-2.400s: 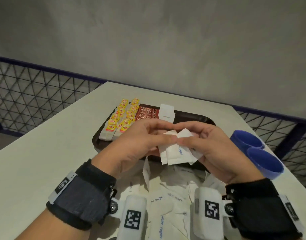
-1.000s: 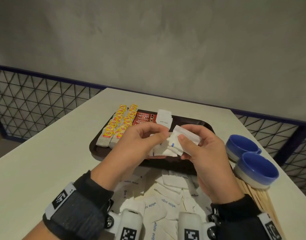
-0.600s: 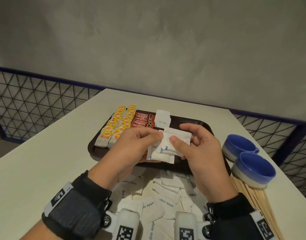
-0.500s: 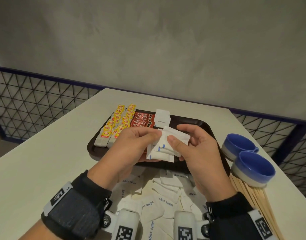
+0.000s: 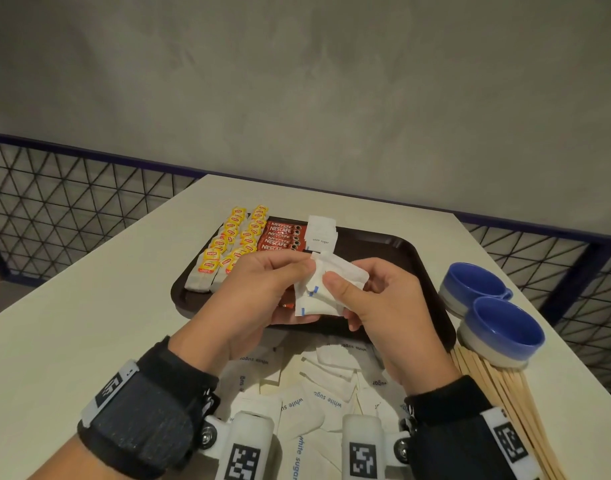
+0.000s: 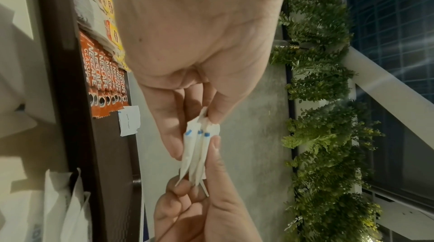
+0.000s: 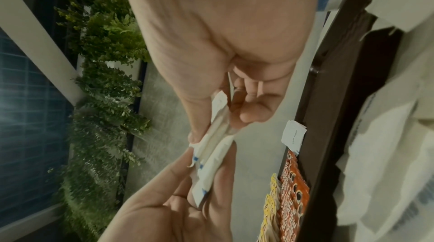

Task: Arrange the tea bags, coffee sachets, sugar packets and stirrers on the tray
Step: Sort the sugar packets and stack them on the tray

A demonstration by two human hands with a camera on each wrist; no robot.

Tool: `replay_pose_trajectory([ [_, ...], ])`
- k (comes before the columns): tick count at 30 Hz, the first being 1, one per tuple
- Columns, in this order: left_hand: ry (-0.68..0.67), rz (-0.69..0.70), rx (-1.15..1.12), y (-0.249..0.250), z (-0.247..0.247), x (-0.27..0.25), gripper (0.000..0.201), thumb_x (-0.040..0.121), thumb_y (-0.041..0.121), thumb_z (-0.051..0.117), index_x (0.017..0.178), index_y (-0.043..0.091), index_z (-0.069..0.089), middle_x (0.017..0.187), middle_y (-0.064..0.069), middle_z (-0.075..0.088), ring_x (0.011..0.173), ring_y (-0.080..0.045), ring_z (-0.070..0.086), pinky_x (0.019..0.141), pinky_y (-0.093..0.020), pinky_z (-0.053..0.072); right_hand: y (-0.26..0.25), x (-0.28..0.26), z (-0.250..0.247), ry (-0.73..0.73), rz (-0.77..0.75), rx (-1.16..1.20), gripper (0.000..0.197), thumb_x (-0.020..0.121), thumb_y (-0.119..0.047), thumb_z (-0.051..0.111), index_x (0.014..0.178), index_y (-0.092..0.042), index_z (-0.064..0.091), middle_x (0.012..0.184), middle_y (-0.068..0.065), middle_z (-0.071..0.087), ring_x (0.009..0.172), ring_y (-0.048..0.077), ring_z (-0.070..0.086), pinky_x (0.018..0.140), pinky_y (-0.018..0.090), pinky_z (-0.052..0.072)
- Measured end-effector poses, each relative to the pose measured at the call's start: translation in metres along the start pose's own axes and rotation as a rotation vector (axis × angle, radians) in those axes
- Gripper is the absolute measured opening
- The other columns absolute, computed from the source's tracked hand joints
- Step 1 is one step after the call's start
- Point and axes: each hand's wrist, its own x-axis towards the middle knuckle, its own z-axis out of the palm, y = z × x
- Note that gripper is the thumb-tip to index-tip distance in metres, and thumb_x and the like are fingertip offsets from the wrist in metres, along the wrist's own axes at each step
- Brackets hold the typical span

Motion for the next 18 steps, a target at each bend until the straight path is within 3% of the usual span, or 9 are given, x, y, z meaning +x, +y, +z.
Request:
replay_pose_trajectory([
  [5,-0.012,0.002,0.027,-0.0011,-0.0009,0.0018,0.02,0.093,0.023,0.073,0.107,0.011,0.08,0.11,-0.013,0.078,0.099,-0.032,0.077,0.082,-0.047,0.063,0.0009,-0.0008,0.0022,0.001,-0.068,-0.005,0.022,0.081,-0.027,0.081,0.098,-0.022,0.069,0.087,-0.011,0.074,0.076,0.004,0.072,0.055,0.014,0.051],
  [8,0.004,0.013,0.037,-0.0014,-0.0011,0.002,0.017,0.093,0.019,0.073,0.105,0.009,0.08,0.11,-0.012,0.078,0.099,-0.032,0.077,0.081,-0.047,0.063,0.0012,-0.0016,0.0041,-0.007,-0.088,-0.008,0.023,0.08,-0.025,0.082,0.098,-0.024,0.068,0.088,-0.016,0.074,0.086,0.002,0.073,0.06,0.015,0.055],
  [11,0.01,0.008,0.017,-0.0007,-0.0005,0.0015,0.016,0.094,0.016,0.071,0.106,0.008,0.08,0.108,-0.011,0.079,0.096,-0.029,0.077,0.077,-0.044,0.063,0.0014,-0.0014,0.0044,0.004,-0.107,-0.002,0.02,0.083,-0.025,0.079,0.099,-0.025,0.068,0.089,-0.017,0.074,0.086,0.001,0.072,0.06,0.014,0.054],
  [18,-0.011,-0.013,0.03,0.0002,0.0018,0.0012,0.016,0.097,0.013,0.067,0.108,0.008,0.077,0.109,-0.009,0.079,0.102,-0.028,0.076,0.084,-0.049,0.063,0.0019,0.0023,0.0021,0.059,-0.074,0.004,0.003,0.094,-0.025,0.069,0.096,-0.028,0.07,0.09,-0.009,0.075,0.086,0.003,0.074,0.055,0.012,0.051],
])
